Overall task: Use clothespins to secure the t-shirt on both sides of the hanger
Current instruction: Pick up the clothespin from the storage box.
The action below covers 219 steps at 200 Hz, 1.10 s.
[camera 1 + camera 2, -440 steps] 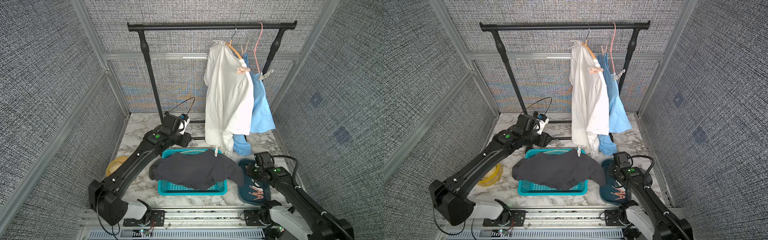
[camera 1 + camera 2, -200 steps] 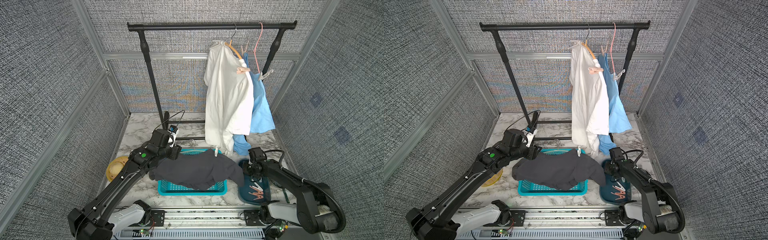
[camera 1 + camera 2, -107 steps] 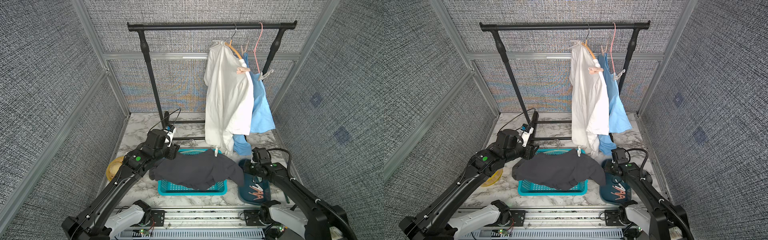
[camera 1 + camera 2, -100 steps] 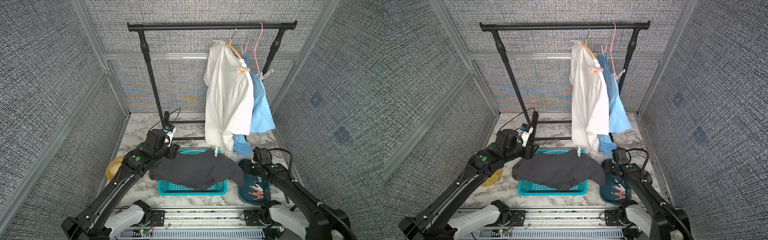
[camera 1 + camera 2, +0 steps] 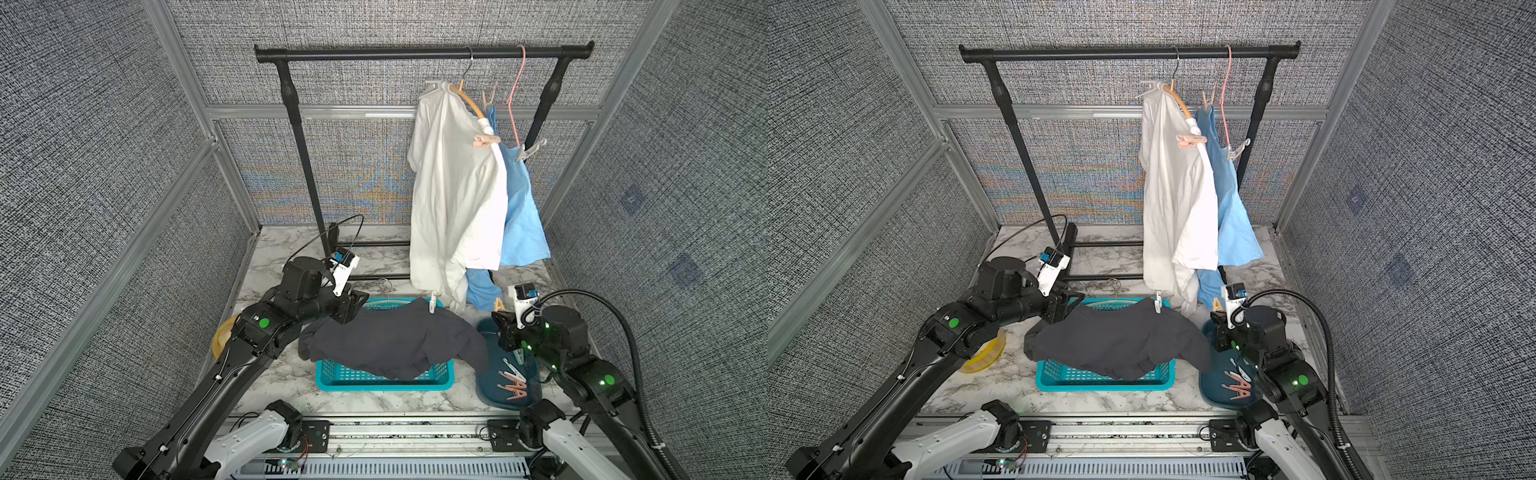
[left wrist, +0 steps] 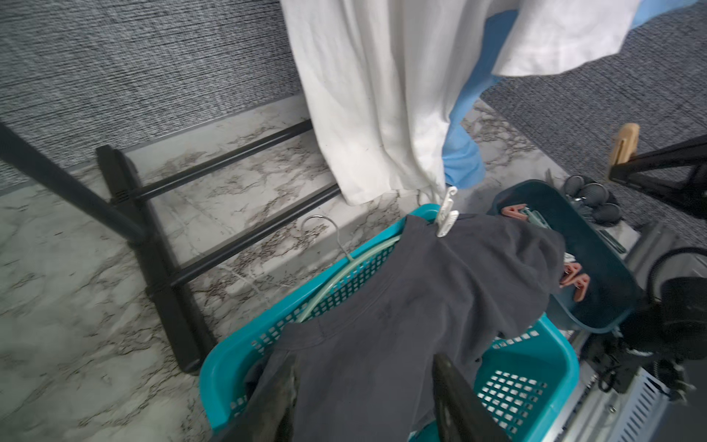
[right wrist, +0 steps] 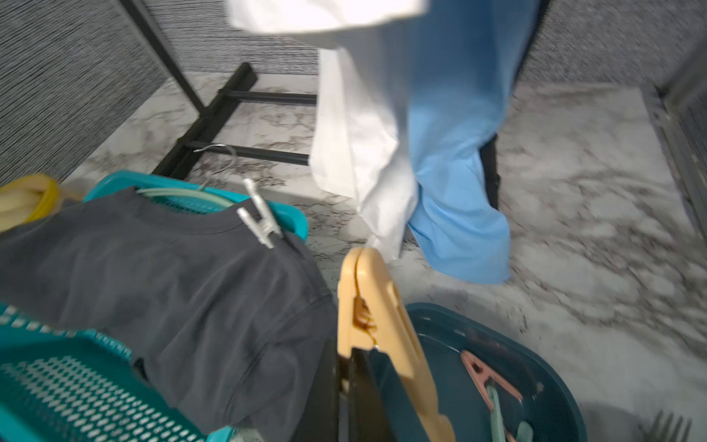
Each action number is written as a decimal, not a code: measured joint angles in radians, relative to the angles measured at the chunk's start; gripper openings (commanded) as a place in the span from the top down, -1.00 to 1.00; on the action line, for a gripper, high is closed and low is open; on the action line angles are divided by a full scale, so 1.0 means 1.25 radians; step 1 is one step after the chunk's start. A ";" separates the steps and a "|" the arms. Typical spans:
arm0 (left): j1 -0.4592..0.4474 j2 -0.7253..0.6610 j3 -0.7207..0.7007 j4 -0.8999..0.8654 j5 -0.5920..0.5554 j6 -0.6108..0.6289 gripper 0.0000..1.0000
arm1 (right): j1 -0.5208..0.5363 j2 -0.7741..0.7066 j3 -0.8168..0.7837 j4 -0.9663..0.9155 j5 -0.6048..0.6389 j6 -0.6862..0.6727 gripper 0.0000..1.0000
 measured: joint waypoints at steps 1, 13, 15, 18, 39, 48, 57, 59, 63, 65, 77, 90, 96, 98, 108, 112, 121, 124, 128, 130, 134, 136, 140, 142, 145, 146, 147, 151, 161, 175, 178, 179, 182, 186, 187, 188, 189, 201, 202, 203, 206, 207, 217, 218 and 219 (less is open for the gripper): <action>0.000 0.001 0.000 0.000 0.003 0.001 -0.09 | 0.004 0.000 0.001 0.000 -0.001 -0.004 1.00; -0.010 0.014 0.004 0.007 0.043 0.008 -0.09 | 0.068 0.001 0.008 0.001 0.000 -0.066 1.00; -0.012 0.017 0.005 0.008 0.049 0.009 -0.09 | 0.079 0.001 0.009 0.001 0.000 -0.076 1.00; -0.016 0.020 0.006 0.009 0.058 0.011 -0.09 | 0.094 0.001 0.009 0.002 0.000 -0.091 1.00; -0.049 0.042 0.020 0.016 0.100 0.018 -0.09 | 0.174 0.002 0.009 0.013 0.005 -0.195 1.00; -0.067 0.050 0.023 0.023 0.114 0.022 -0.09 | 0.201 0.005 0.007 0.025 0.005 -0.241 1.00; -0.086 0.060 0.024 0.029 0.127 0.026 -0.09 | 0.229 0.015 0.007 0.038 0.005 -0.288 1.00; -0.089 0.061 0.025 0.030 0.129 0.027 -0.09 | 0.233 0.017 0.007 0.040 0.005 -0.296 1.00; -0.096 0.067 0.026 0.032 0.135 0.030 -0.09 | 0.245 0.026 0.010 0.045 0.004 -0.316 1.00; -0.100 0.069 0.027 0.033 0.138 0.030 -0.09 | 0.251 0.031 0.013 0.045 0.003 -0.326 1.00; -0.121 0.087 0.034 0.043 0.150 0.032 -0.10 | 0.278 0.064 0.028 0.057 0.002 -0.377 1.00; -0.143 0.106 0.042 0.055 0.163 0.032 -0.12 | 0.305 0.109 0.047 0.077 0.007 -0.434 1.00; -0.151 0.114 0.045 0.062 0.174 0.034 -0.12 | 0.316 0.130 0.055 0.084 0.013 -0.458 1.00; -0.153 0.116 0.046 0.063 0.177 0.035 -0.12 | 0.319 0.138 0.058 0.087 0.016 -0.467 1.00; -0.163 0.129 0.050 0.072 0.194 0.041 -0.12 | 0.332 0.172 0.070 0.100 0.021 -0.504 1.00; -0.167 0.136 0.052 0.074 0.202 0.042 -0.12 | 0.336 0.184 0.073 0.107 0.020 -0.515 1.00; -0.172 0.147 0.057 0.076 0.211 0.043 -0.12 | 0.343 0.204 0.081 0.112 0.021 -0.540 1.00; -0.172 0.150 0.058 0.077 0.213 0.044 -0.12 | 0.344 0.208 0.085 0.114 0.023 -0.548 1.00; -0.173 0.154 0.059 0.078 0.216 0.044 -0.12 | 0.347 0.215 0.091 0.119 0.024 -0.558 1.00; -0.175 0.156 0.060 0.079 0.218 0.044 -0.12 | 0.348 0.218 0.093 0.121 0.024 -0.562 1.00; -0.176 0.158 0.060 0.081 0.221 0.044 -0.13 | 0.351 0.225 0.099 0.128 0.026 -0.570 1.00; -0.177 0.159 0.061 0.081 0.222 0.044 -0.13 | 0.353 0.228 0.102 0.133 0.028 -0.575 1.00; -0.178 0.162 0.061 0.085 0.226 0.044 -0.13 | 0.355 0.234 0.107 0.140 0.031 -0.583 1.00; -0.179 0.162 0.061 0.086 0.226 0.044 -0.13 | 0.356 0.238 0.109 0.143 0.033 -0.588 1.00; -0.181 0.164 0.061 0.089 0.229 0.044 -0.13 | 0.358 0.243 0.112 0.148 0.035 -0.595 1.00; -0.181 0.164 0.061 0.089 0.229 0.044 -0.13 | 0.358 0.244 0.112 0.149 0.035 -0.596 1.00; -0.182 0.164 0.061 0.089 0.230 0.044 -0.13 | 0.359 0.246 0.113 0.152 0.035 -0.598 1.00; -0.183 0.165 0.061 0.091 0.233 0.044 -0.13 | 0.360 0.251 0.116 0.155 0.037 -0.605 1.00; -0.188 0.166 0.061 0.092 0.238 0.044 -0.13 | 0.363 0.264 0.123 0.164 0.038 -0.624 1.00; -0.192 0.167 0.061 0.093 0.242 0.044 -0.13 | 0.369 0.280 0.134 0.170 0.042 -0.642 1.00; -0.192 0.168 0.061 0.093 0.242 0.045 -0.13 | 0.370 0.283 0.137 0.171 0.044 -0.646 1.00; -0.192 0.168 0.061 0.093 0.242 0.045 -0.13 | 0.371 0.284 0.137 0.171 0.044 -0.647 1.00; -0.193 0.169 0.061 0.093 0.242 0.046 -0.12 | 0.372 0.287 0.140 0.172 0.047 -0.651 1.00; -0.193 0.171 0.061 0.093 0.243 0.047 -0.11 | 0.375 0.291 0.144 0.174 0.048 -0.655 1.00; -0.193 0.171 0.061 0.093 0.243 0.047 -0.11 | 0.375 0.292 0.145 0.174 0.049 -0.656 1.00; -0.193 0.172 0.061 0.093 0.243 0.047 -0.11 | 0.376 0.293 0.146 0.175 0.049 -0.657 1.00; -0.193 0.172 0.061 0.093 0.243 0.047 -0.11 | 0.376 0.293 0.146 0.175 0.049 -0.658 1.00; -0.196 0.178 0.063 0.092 0.242 0.050 -0.05 | 0.383 0.302 0.154 0.182 0.049 -0.671 1.00; -0.196 0.179 0.063 0.092 0.242 0.050 -0.03 | 0.383 0.302 0.155 0.182 0.049 -0.671 1.00; -0.196 0.179 0.064 0.092 0.242 0.050 -0.02 | 0.384 0.303 0.156 0.182 0.049 -0.672 1.00; -0.196 0.181 0.065 0.091 0.242 0.050 0.02 | 0.385 0.304 0.158 0.182 0.049 -0.674 1.00; -0.196 0.181 0.066 0.091 0.242 0.051 0.04 | 0.385 0.305 0.158 0.182 0.049 -0.674 1.00; -0.197 0.186 0.070 0.091 0.240 0.052 0.21 | 0.390 0.309 0.163 0.184 0.051 -0.682 1.00; -0.197 0.186 0.070 0.090 0.239 0.052 0.23 | 0.391 0.309 0.163 0.184 0.052 -0.683 1.00; -0.197 0.186 0.071 0.090 0.239 0.052 0.24 | 0.391 0.309 0.164 0.184 0.053 -0.684 1.00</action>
